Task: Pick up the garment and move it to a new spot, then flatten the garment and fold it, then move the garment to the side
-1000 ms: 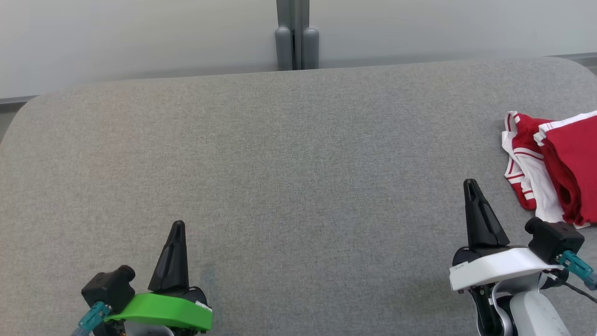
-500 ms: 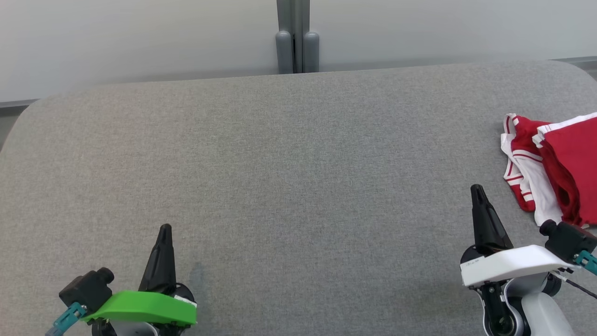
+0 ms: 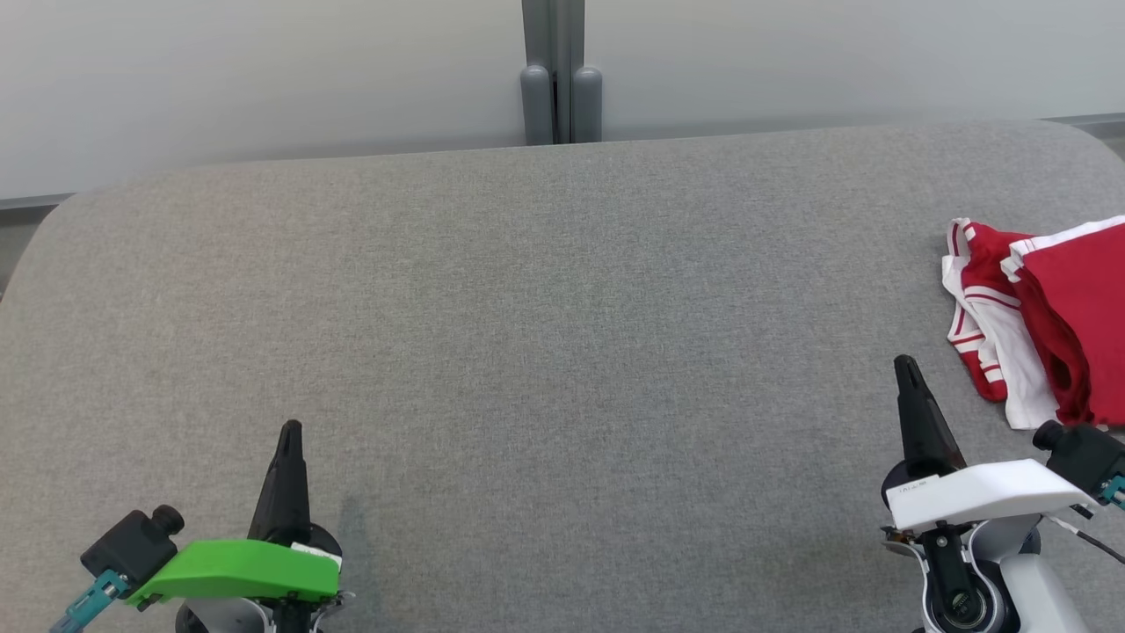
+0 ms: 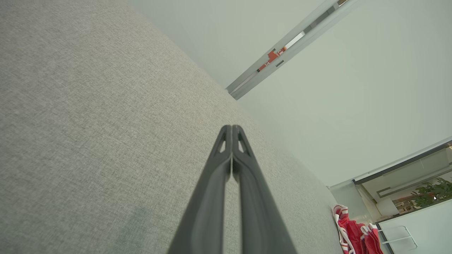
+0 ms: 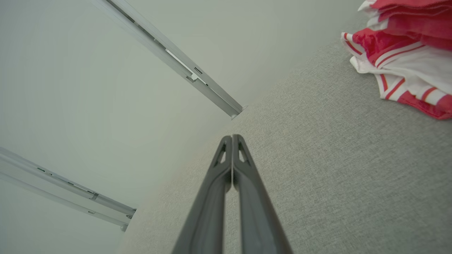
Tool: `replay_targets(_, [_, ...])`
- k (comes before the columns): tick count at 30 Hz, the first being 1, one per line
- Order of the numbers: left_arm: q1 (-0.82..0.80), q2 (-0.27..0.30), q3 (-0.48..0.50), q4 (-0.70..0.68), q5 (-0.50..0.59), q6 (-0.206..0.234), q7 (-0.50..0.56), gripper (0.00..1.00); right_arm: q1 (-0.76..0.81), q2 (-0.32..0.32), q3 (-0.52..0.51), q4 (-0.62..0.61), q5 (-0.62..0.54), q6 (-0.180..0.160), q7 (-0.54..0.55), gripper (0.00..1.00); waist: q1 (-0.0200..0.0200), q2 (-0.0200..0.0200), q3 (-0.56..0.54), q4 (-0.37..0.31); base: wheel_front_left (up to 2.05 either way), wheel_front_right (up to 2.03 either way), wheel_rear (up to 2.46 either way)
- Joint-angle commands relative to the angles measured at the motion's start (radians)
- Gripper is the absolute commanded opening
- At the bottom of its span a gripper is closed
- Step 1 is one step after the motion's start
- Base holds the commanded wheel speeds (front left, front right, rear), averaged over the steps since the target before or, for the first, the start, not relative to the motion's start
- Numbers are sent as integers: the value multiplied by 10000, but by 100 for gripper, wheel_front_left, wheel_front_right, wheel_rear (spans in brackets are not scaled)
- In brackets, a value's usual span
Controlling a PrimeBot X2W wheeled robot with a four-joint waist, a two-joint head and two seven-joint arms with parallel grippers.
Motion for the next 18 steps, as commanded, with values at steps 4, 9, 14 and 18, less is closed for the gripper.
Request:
replay_targets(4, [-303,78,147,-62,-660,-79,146,0,-231,-71,-82,-21,717,-4,173,0,0,0,-32,3,0,0,0])
replay_targets(9, [-346,91,259,-13,-1220,-95,298,0,-243,-82,-131,42,1344,-4,331,0,0,0,-69,6,0,0,0])
replay_targets(14, [-385,99,356,31,-1736,-104,442,0,-246,-90,-180,101,1908,-5,463,0,0,0,-104,8,0,0,0])
replay_targets(18, [-414,102,433,70,-2129,-119,556,0,-246,-95,-221,147,2359,-5,582,0,0,0,-133,10,0,0,0])
